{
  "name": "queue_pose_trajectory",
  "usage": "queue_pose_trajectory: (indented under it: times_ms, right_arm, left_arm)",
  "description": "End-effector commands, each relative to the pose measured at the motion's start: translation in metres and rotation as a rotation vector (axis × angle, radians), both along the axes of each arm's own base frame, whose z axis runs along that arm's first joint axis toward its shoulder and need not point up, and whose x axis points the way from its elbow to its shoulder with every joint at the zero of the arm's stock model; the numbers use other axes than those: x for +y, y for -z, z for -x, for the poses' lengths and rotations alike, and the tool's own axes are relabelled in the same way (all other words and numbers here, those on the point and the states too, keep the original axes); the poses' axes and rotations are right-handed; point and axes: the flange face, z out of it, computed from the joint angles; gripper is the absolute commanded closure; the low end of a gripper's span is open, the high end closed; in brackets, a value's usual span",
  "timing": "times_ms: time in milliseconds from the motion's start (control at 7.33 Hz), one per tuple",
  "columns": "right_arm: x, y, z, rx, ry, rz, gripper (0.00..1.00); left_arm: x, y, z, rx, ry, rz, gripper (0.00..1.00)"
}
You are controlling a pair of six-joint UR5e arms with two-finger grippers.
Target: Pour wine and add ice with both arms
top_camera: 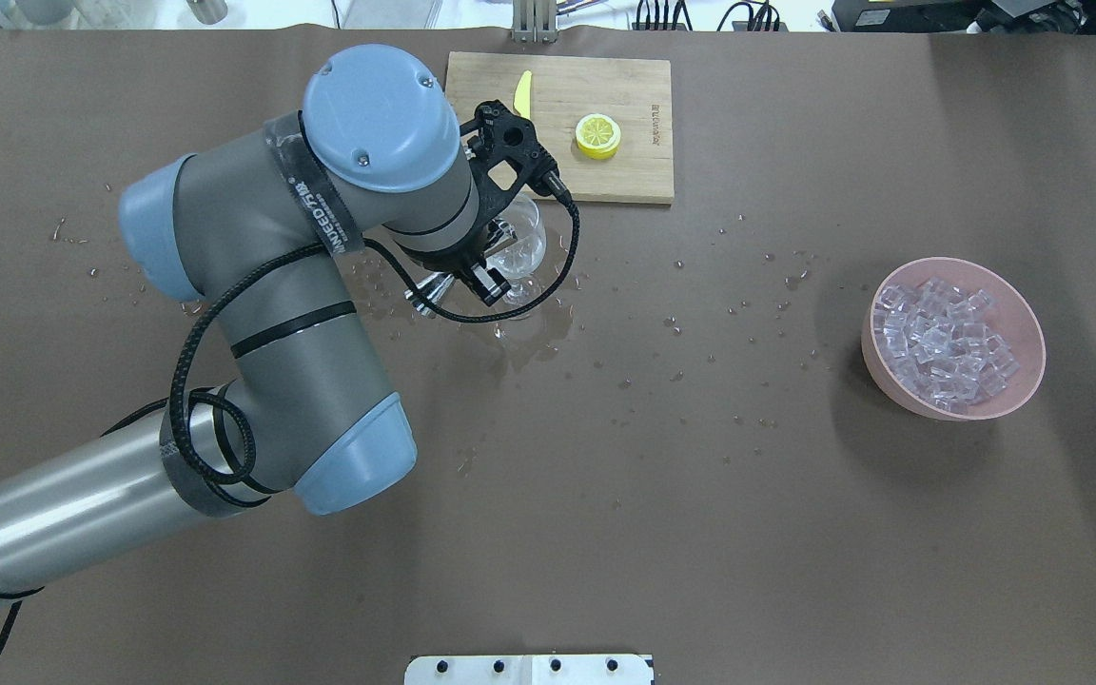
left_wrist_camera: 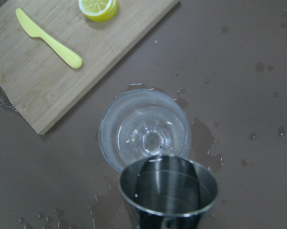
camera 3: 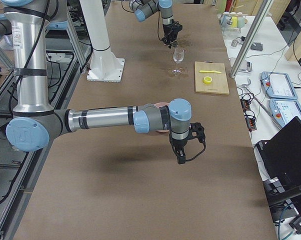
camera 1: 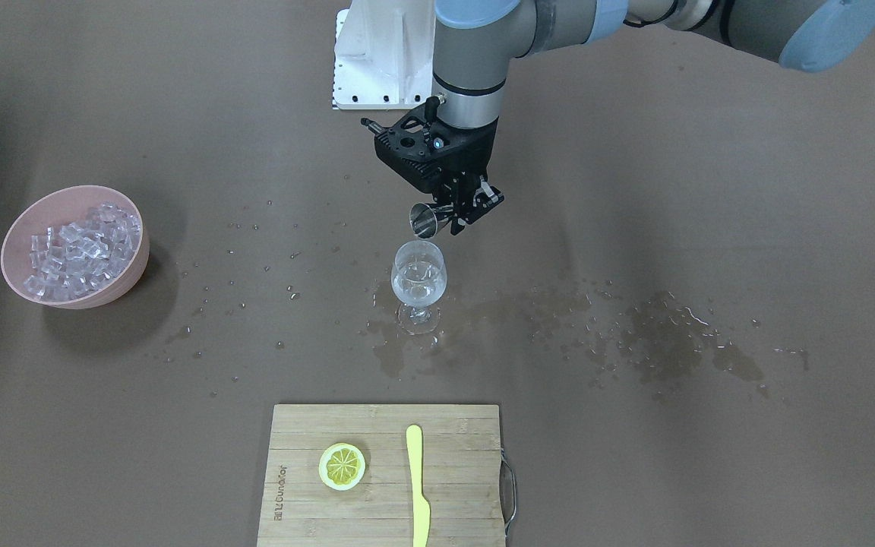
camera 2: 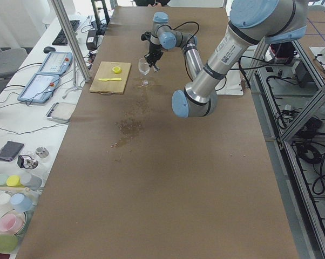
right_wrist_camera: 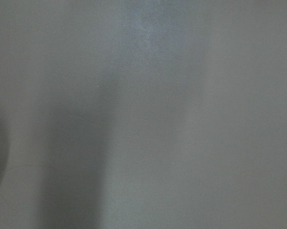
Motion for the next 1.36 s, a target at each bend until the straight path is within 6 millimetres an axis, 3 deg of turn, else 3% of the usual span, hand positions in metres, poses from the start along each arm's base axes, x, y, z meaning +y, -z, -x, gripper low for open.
queue_pose_trajectory:
  times_ms: [0,136,409,818,1227]
  right_arm:
    - [0.000,0.000,0.000,0.000,0.000,0.000,0.00]
    - [0.000,0.000,0.000,0.000,0.000,0.000,0.00]
    - [0.000,0.000,0.000,0.000,0.000,0.000,0.00]
    - [0.001,-0.001,0.000,0.000,0.000,0.002,0.00]
    - [0.001,-0.001,-0.001,-0.003,-0.001,0.002,0.00]
  left_arm:
    - [-0.003,0.008,-0.004,-0.037,-0.011,0.010,1.00]
    - [-0.005,0.006,-0.006,-0.050,-0.022,0.006,1.00]
    - [-0.005,0.024,-0.006,-0.096,-0.034,0.023,1.00]
    - [-0.014,0.015,-0.013,-0.167,-0.042,0.010,1.00]
    - [-0.016,0.032,-0.014,-0.213,-0.053,0.026,1.00]
